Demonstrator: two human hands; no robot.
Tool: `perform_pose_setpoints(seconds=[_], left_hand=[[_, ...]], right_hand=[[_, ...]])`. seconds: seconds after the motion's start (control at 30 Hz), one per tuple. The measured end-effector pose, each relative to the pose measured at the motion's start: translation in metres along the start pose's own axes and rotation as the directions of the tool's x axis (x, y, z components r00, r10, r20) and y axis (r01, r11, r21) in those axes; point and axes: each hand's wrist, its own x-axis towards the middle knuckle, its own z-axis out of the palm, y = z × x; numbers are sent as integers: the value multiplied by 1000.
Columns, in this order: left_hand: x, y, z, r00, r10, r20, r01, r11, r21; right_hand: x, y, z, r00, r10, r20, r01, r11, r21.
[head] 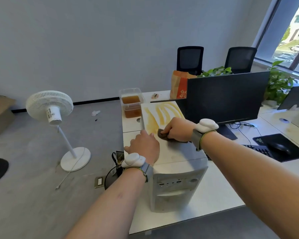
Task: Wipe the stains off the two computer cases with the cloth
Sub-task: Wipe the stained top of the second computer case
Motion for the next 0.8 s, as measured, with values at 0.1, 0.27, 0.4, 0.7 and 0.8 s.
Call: perform_pose_setpoints(seconds=[0.1,0.27,0.4,0.7,0.8], left_hand=[[-1,2,-1,1000,-22,0,22,1000,-10],[3,-1,3,999,-26,-23,26,1000,6],[-5,0,2,999,-34,-31,35,999,16],[-4,3,2,990,-109,-85,106,994,-39],[-7,5,3,985,-125,-121,124,992,-15]], right_hand=[[2,2,-15,997,-79,3,79,997,13],[11,-4,8,984,-170,-60,160,975,-151],[8,5,-9,984,-161,78,165,985,-49],[19,3,19,960,-256,-116,244,964,-108],[18,-1,23,956,-292,-40,266,912,-314]])
